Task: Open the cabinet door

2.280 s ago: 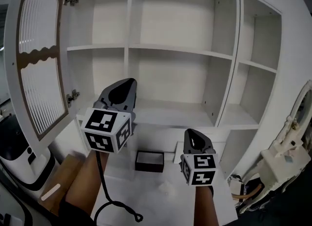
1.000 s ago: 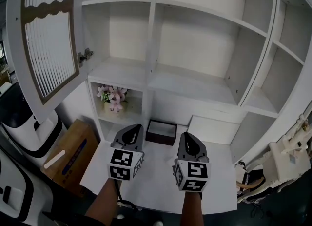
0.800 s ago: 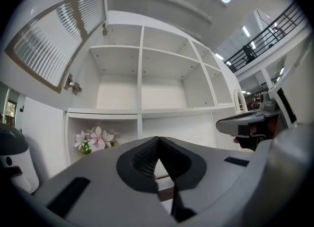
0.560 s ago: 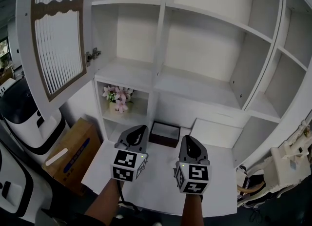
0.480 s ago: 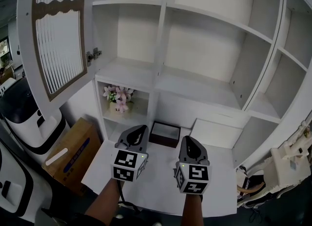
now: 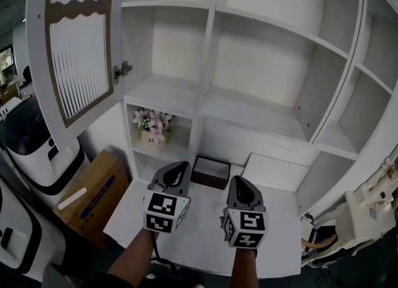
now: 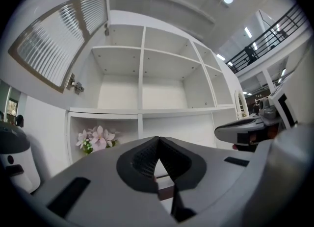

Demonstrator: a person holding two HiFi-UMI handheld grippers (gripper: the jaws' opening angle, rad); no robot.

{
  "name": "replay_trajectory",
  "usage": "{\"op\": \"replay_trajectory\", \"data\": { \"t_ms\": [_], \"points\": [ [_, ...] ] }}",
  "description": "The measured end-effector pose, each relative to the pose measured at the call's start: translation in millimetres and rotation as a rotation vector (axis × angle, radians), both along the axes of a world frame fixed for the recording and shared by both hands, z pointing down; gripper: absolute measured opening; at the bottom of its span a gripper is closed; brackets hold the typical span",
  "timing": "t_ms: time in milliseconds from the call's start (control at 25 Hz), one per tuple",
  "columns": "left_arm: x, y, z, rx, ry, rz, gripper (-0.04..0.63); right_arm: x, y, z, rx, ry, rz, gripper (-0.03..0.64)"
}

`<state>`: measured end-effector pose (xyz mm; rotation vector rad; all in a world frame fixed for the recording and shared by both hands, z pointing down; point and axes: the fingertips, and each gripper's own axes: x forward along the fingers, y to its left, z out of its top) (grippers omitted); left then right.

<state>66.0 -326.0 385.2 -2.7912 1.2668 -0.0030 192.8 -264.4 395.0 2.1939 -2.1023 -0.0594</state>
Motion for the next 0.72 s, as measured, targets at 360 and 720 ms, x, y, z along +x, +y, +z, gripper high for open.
{"op": "replay_trajectory", "data": {
  "t_ms": [360, 720],
  "points": [
    [-5.3, 2.6, 7.9, -0.023, 0.017, -0.003, 0.009, -6.0, -0.8, 11.8, -0.032, -0.003, -0.015, 0.02],
    [-10.8, 1.6, 7.4, -0.026, 0.02, -0.005, 0.009, -10.1, -0.6, 8.3, -0.006, 0.006, 0.005, 0.02]
  ]
}}
